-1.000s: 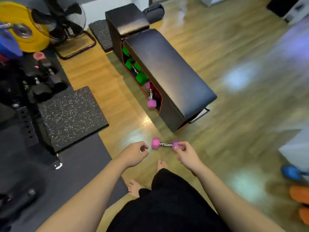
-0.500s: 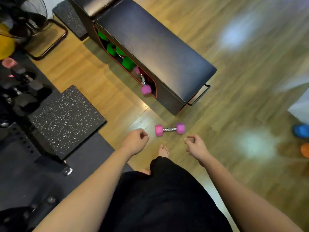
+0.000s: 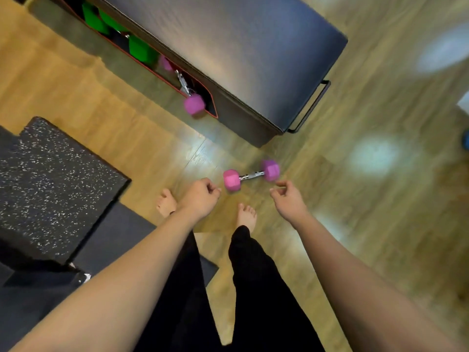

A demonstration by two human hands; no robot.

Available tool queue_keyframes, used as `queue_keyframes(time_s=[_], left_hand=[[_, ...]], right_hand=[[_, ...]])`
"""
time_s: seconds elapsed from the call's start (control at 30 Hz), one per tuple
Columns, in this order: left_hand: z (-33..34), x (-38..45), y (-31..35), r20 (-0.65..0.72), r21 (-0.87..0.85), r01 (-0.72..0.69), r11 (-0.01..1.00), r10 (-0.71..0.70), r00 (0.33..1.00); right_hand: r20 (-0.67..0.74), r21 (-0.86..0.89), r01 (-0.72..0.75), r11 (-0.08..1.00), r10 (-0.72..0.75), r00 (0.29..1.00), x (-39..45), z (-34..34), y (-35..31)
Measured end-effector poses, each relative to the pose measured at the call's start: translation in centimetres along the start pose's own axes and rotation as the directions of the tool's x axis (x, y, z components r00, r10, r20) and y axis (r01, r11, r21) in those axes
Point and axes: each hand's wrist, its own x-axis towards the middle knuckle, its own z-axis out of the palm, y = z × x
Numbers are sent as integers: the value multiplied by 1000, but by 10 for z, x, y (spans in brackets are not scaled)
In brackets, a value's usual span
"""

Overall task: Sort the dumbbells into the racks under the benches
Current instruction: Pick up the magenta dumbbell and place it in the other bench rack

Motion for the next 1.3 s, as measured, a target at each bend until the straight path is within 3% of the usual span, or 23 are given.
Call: queue_keyframes(time_s=[0.17, 0.33, 0.6, 0.7, 0.8, 0.93, 1.07, 1.2, 1.3], left_hand=[[44, 117, -24, 47, 51, -53, 997, 51, 998], [109, 204, -61, 63, 101, -95, 990, 89, 994], [222, 299, -100, 164, 258, -51, 965, 9, 986], [247, 323, -105, 161, 272, -66, 960, 22, 987], [259, 349, -116, 280, 383, -189, 904, 82, 957], [261, 358, -126, 307, 457, -368, 810, 245, 920], [238, 369, -128, 370, 434, -398, 808, 243, 897], [169, 399, -158, 387, 455, -446, 771, 280, 879], [98, 421, -193, 433, 506, -562, 654, 371, 821]], right_hand=[[-49, -106, -48, 993, 43, 998, 98, 43, 38], [-107, -246, -17, 969, -9, 994, 198, 81, 77], [-234, -517, -112, 849, -14, 972, 319, 110, 129], [-208, -529, -147, 836, 40, 977, 344, 115, 143], [-201, -500, -168, 850, 75, 977, 360, 125, 154], [-151, -493, -160, 855, 97, 984, 369, 118, 154], [-169, -478, -227, 848, 165, 972, 363, 131, 143], [-190, -348, -232, 908, 174, 966, 341, 193, 128], [-164, -282, -210, 936, 169, 972, 329, 257, 101]])
